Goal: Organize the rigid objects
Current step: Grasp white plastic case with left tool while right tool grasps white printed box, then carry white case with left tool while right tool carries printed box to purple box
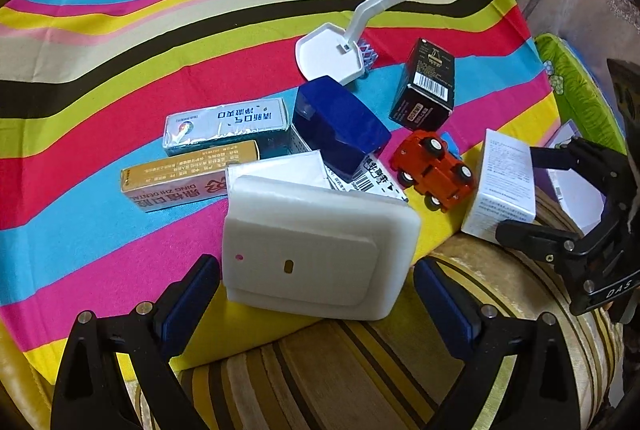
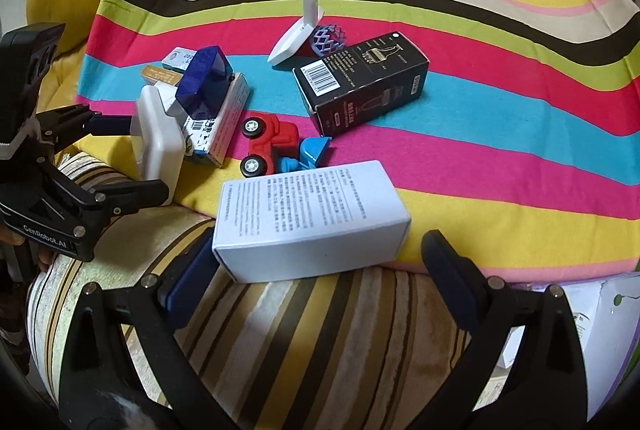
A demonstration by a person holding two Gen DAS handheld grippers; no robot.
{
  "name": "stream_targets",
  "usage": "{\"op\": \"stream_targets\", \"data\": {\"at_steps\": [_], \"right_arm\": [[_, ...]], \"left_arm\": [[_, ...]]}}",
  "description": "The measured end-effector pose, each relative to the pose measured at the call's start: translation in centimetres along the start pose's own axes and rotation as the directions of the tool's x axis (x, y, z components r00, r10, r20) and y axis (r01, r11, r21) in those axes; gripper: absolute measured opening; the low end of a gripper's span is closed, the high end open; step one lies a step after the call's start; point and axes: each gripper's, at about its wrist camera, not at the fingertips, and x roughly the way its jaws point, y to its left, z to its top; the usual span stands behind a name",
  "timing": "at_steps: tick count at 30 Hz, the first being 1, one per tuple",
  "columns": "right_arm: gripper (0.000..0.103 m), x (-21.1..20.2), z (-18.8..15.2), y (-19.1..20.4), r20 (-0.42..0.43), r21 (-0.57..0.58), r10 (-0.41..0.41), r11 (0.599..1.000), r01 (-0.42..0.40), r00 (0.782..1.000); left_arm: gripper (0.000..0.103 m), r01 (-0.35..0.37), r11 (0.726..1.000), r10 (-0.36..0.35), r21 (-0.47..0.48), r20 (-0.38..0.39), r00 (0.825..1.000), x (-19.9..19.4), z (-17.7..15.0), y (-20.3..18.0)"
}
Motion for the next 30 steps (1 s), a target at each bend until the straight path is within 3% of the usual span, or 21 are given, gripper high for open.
{"op": "stream_targets", "data": {"at_steps": [3, 6, 9, 21, 30], "right_arm": [[0.100, 0.4, 0.2, 0.0, -0.006, -0.009, 0.000, 1.000, 0.000, 1.000], [0.099, 0.7, 0.3, 0.0, -0.008, -0.015, -0.006, 1.000, 0.006, 1.000], [0.089, 0.8, 0.3, 0.0, -0.008, -0.016, -0.006, 1.000, 0.006, 1.000], [0.088, -0.4, -0.5, -0.2, 0.035, 0.009, -0.027, 1.000, 0.027, 0.999], [0.088, -3.2, -2.2, -0.6, 0.107, 0.058, -0.080, 0.996, 0.074, 0.991]], "left_arm": [[0.098, -0.005, 1.000, 0.005, 0.005, 0.002, 1.000, 0.0, 0.0, 0.1], [0.088, 0.001, 1.000, -0.001, 0.004, 0.002, 1.000, 0.0, -0.2, 0.2], [0.087, 0.002, 1.000, -0.002, 0.003, 0.005, 1.000, 0.1, -0.2, 0.3], [0.087, -0.039, 0.999, 0.039, 0.002, 0.063, 0.997, -2.0, -1.4, -0.4], [0.087, -0.026, 1.000, 0.028, -0.015, 0.140, 0.990, -4.5, -2.5, -2.2]]}}
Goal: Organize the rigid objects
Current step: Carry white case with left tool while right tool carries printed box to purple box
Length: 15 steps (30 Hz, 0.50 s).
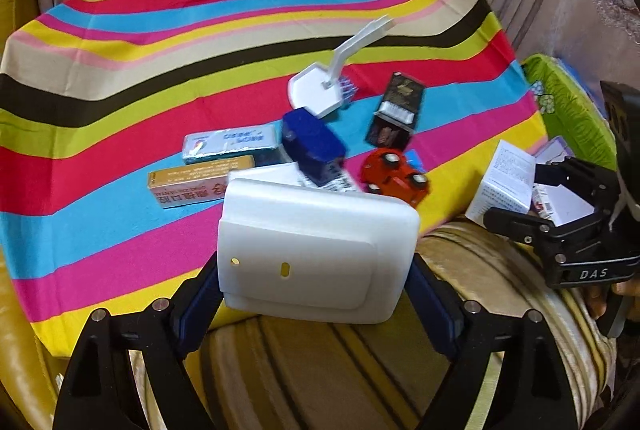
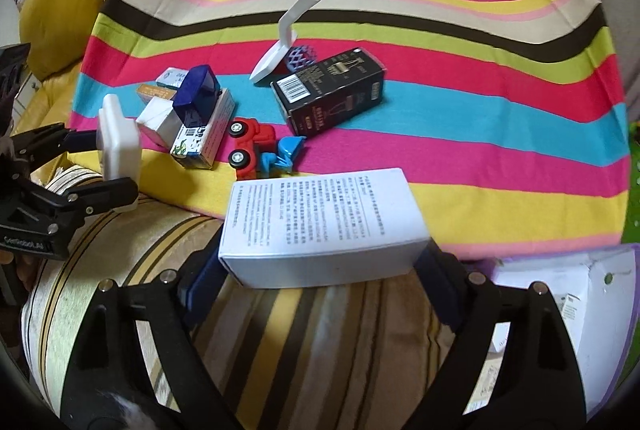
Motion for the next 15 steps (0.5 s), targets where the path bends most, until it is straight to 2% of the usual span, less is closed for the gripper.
{"op": "stream_targets", "data": {"at_steps": [6, 15], "right_arm": [[0.088, -2.4, -1.7, -0.8, 0.045, 0.035, -0.065, 0.997, 0.063, 0.997], [0.088, -5.7, -3.9, -2.5, 0.101, 0.110, -0.111, 0.989, 0.100, 0.989]], "left_arm": [[0.087, 0.010, 0.999, -0.011, 0.031, 0.023, 1.000, -1.4, -0.6, -3.1], [0.087, 0.071, 0.995, -0.073, 0.063, 0.042, 0.996, -2.1, -0.8, -8.3]]}}
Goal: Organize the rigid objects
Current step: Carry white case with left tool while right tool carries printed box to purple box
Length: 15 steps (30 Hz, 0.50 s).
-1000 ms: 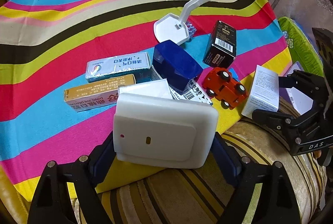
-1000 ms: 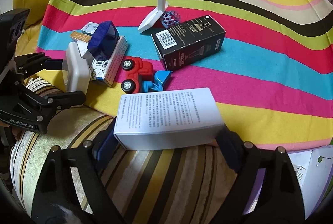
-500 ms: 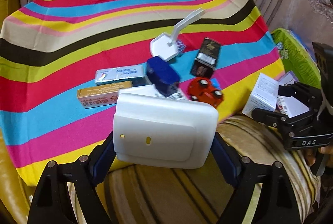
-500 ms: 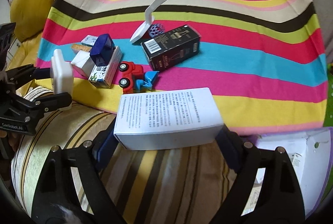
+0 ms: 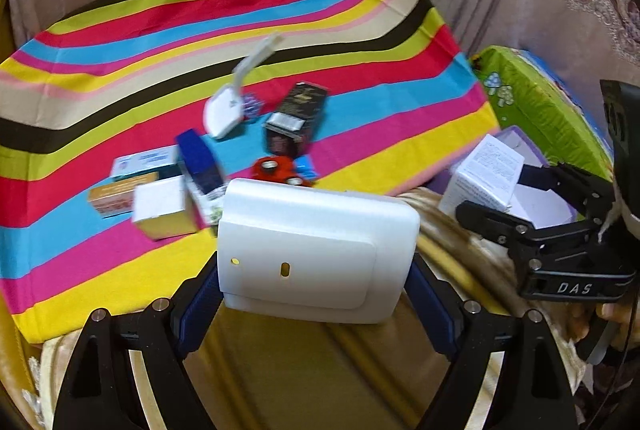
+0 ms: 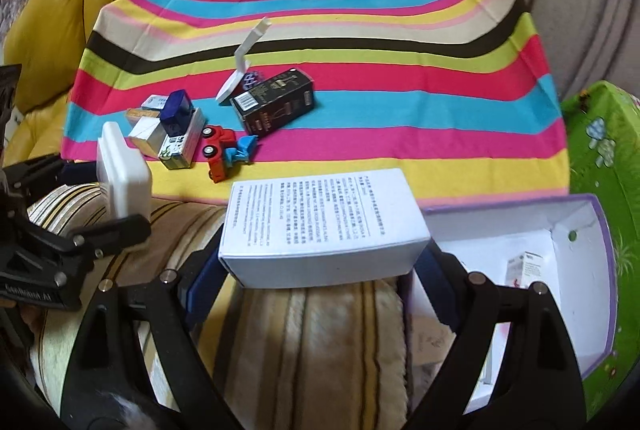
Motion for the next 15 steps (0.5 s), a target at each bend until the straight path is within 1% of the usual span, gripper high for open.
{"op": "stream_targets", "data": {"at_steps": [6, 10, 15], "right_arm": [[0.088, -1.7, -1.2, -2.7, 0.020, 0.060, -0.023, 0.998, 0.022, 1.000], [0.088, -2.5, -2.0, -5.1, 0.025, 0.110, -0.055, 0.993, 0.052, 0.998], [0.088, -3.2, -3.3, -9.1, 0.015, 0.189, -0.111, 0.976, 0.106, 0.994]], "left_arm": [[0.087, 0.051, 0.999, -0.051, -0.003, 0.006, 0.999, 0.5, 0.5, -2.8], [0.087, 0.067, 0.997, -0.067, 0.038, 0.015, 0.998, 0.9, 0.9, -5.2], [0.087, 0.093, 0.990, -0.094, 0.109, 0.005, 0.996, 1.6, 1.0, -8.5]]}}
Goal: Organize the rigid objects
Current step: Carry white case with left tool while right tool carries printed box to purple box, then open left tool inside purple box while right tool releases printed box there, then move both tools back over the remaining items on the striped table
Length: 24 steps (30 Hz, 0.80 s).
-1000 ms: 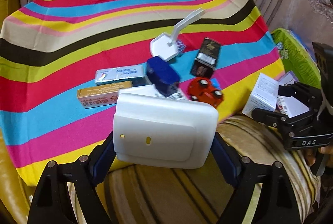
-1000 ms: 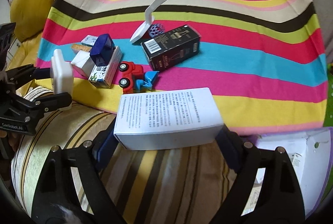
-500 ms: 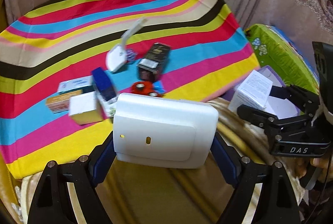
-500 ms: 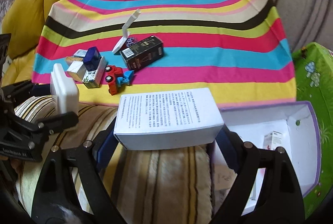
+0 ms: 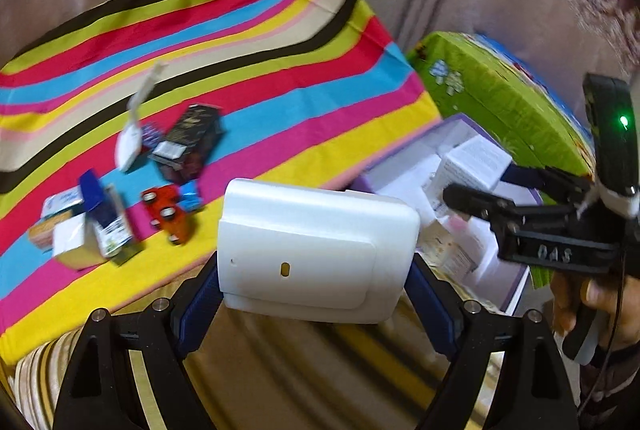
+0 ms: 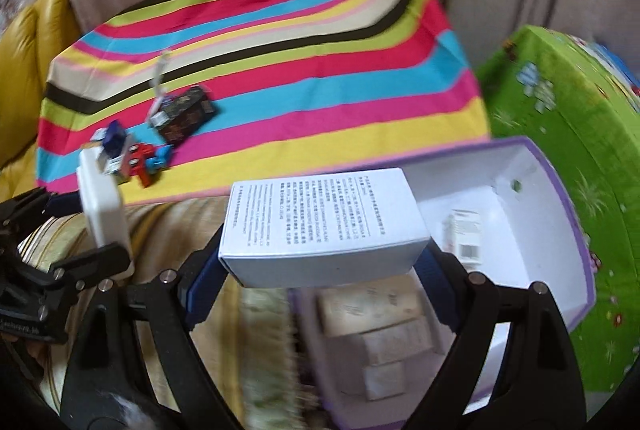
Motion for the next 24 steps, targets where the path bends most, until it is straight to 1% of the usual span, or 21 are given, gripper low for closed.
{"op": "stream_targets", "data": {"at_steps": [5, 10, 12, 13, 14, 16, 18, 21, 24], "right_arm": [[0.088, -0.4, -0.5, -4.1, 0.000, 0.072, -0.059, 0.996, 0.059, 0.998], [0.088, -1.1, -1.0, -7.5, 0.001, 0.137, -0.108, 0.985, 0.106, 0.994], [0.088, -1.3, -1.1, -8.5, 0.002, 0.164, -0.118, 0.980, 0.116, 0.993], [0.089, -1.4, -1.1, -8.8, 0.003, 0.173, -0.120, 0.978, 0.118, 0.993], [0.090, -1.4, -1.2, -9.3, 0.000, 0.189, -0.129, 0.974, 0.126, 0.992], [0.090, -1.3, -1.3, -9.9, -0.013, 0.209, -0.140, 0.968, 0.140, 0.990], [0.090, -1.2, -1.5, -10.1, -0.016, 0.213, -0.134, 0.968, 0.135, 0.991], [0.090, -1.0, -1.7, -10.0, -0.022, 0.211, -0.127, 0.969, 0.129, 0.992], [0.090, -1.1, -1.7, -9.6, -0.016, 0.203, -0.113, 0.973, 0.114, 0.993]], "left_arm": [[0.087, 0.048, 0.997, -0.047, 0.053, -0.011, 0.999, 1.2, 0.7, -2.9], [0.087, 0.106, 0.987, -0.102, 0.118, -0.033, 0.994, 2.4, 0.9, -6.2], [0.089, 0.152, 0.978, -0.146, 0.140, -0.053, 0.988, 2.8, 0.9, -7.4], [0.090, 0.201, 0.968, -0.192, 0.148, -0.076, 0.979, 3.2, 0.9, -8.0], [0.091, 0.227, 0.962, -0.215, 0.149, -0.093, 0.972, 3.4, 0.9, -8.4], [0.095, 0.227, 0.962, -0.212, 0.152, -0.109, 0.971, 3.9, 0.6, -8.9], [0.096, 0.225, 0.964, -0.210, 0.141, -0.114, 0.971, 4.0, 0.5, -8.7], [0.096, 0.223, 0.971, -0.213, 0.087, -0.106, 0.971, 4.0, 0.5, -7.8], [0.096, 0.232, 0.971, -0.226, 0.057, -0.094, 0.970, 3.7, 0.6, -7.2]]}}
